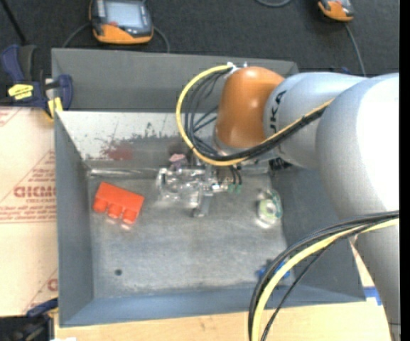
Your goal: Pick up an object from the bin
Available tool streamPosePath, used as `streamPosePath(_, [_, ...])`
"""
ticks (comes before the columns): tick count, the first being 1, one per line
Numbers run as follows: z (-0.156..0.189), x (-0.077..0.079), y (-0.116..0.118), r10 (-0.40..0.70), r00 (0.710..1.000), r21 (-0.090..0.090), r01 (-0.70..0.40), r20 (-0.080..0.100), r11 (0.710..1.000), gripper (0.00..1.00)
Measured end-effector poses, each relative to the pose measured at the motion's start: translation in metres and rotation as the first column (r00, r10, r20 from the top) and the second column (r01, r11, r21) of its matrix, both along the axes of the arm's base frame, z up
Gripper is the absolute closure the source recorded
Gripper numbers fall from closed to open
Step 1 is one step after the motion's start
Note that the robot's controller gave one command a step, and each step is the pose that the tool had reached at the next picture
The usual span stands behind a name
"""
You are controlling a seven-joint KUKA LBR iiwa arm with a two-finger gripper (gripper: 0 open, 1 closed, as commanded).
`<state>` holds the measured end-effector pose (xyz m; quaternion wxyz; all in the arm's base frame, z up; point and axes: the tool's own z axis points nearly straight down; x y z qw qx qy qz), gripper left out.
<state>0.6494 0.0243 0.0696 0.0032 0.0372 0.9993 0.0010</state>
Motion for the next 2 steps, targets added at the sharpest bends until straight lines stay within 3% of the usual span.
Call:
streamPosePath(1, [0.006,0.002,0.0,0.001,1.0,-0.001,-0.001,0.004,1.0,1.0])
streamPosePath(2, [0.073,-0.025,-0.004,0.015,1.0,-0.003,-0.015,0.0,1.0,1.0])
